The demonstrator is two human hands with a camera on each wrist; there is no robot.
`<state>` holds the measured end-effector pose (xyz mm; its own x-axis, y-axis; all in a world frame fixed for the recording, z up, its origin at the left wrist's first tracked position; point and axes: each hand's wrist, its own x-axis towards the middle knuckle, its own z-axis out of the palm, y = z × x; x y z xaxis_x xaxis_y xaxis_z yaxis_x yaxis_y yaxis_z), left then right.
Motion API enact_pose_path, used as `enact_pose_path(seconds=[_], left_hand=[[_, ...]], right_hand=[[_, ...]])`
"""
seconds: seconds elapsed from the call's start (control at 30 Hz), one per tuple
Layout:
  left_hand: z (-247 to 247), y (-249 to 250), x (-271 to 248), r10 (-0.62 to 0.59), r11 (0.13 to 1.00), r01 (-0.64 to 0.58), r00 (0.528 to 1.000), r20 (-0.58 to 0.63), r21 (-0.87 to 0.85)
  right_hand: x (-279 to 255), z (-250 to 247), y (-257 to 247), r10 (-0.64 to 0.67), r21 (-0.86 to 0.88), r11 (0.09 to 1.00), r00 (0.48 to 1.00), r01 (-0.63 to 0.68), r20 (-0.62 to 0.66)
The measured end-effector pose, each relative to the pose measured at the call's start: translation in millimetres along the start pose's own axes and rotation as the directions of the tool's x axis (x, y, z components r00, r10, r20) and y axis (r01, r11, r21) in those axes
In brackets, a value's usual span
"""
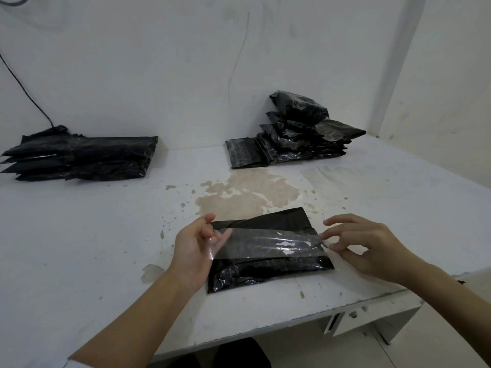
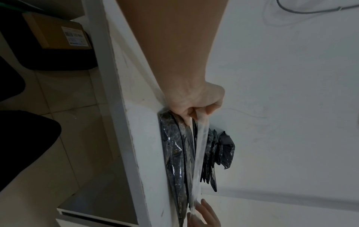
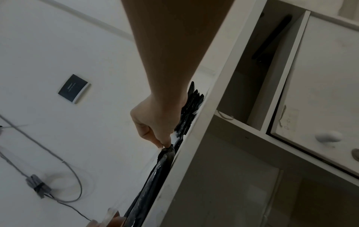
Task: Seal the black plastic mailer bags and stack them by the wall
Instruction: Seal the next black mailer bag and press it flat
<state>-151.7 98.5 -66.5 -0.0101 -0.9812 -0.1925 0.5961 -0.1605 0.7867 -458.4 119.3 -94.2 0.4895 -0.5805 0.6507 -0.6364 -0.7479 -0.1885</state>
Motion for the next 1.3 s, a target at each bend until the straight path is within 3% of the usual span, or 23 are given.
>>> enact_pose_path(seconds=[0.17,0.3,0.47,0.53,0.63,0.77,0.87,0.93,1.03,1.1,1.13,1.2,1.23,1.3], left_hand=[[-4,-3,1,0.067,0.995,-0.066,0.998,-0.011,0.069],[-18,6,-2,0.161,0.913,-0.161,0.987,0.032,0.374],[-37,18,-12,0.183,0.553,-0.278,0.96,0.211,0.785],[-39,22,-20,0.16,0.368,-0.319,0.947,0.278,0.874],[-38,22,-28,0.128,0.103,-0.377,0.923,0.364,0.92],[-38,13,-28,0.08,-0.104,-0.347,0.931,0.356,0.932],[-38,13,-21,0.109,-0.255,-0.309,0.932,0.345,0.916],[-34,17,-17,0.119,-0.297,-0.267,0.942,0.313,0.917],[-25,23,-13,0.162,-0.426,-0.15,0.958,0.238,0.892],[-19,24,-13,0.249,-0.521,-0.176,0.905,0.346,0.835],[-15,21,-14,0.281,-0.513,-0.25,0.855,0.436,0.821],[-1,9,-16,0.338,-0.409,-0.396,0.771,0.54,0.822],[6,0,-17,0.354,-0.36,-0.408,0.773,0.527,0.839],[14,-21,-14,0.365,-0.327,-0.28,0.844,0.394,0.902]], right_hand=[[-3,8,4,-0.002,-0.085,0.996,0.995,0.011,0.102],[-3,8,2,0.023,-0.122,0.993,0.982,0.0,0.189],[-2,8,-6,0.091,-0.169,0.985,0.953,-0.043,0.29],[-3,9,-9,0.169,-0.094,0.985,0.938,-0.147,0.302],[3,9,-21,0.323,-0.093,0.946,0.877,-0.311,0.355],[18,19,-42,0.43,-0.158,0.902,0.874,-0.402,0.227],[26,33,-54,0.349,-0.248,0.92,0.922,-0.303,0.166],[30,38,-60,0.377,-0.298,0.9,0.913,-0.32,0.158],[31,42,-73,0.524,-0.375,0.809,0.844,-0.452,0.113],[34,44,-88,0.633,-0.417,0.724,0.769,-0.55,0.085],[36,46,-95,0.677,-0.442,0.68,0.732,-0.585,0.072],[47,52,-107,0.751,-0.464,0.599,0.659,-0.653,0.041],[54,56,-112,0.79,-0.463,0.552,0.613,-0.694,0.024],[67,68,-118,0.857,-0.494,0.45,0.516,-0.744,0.003]])
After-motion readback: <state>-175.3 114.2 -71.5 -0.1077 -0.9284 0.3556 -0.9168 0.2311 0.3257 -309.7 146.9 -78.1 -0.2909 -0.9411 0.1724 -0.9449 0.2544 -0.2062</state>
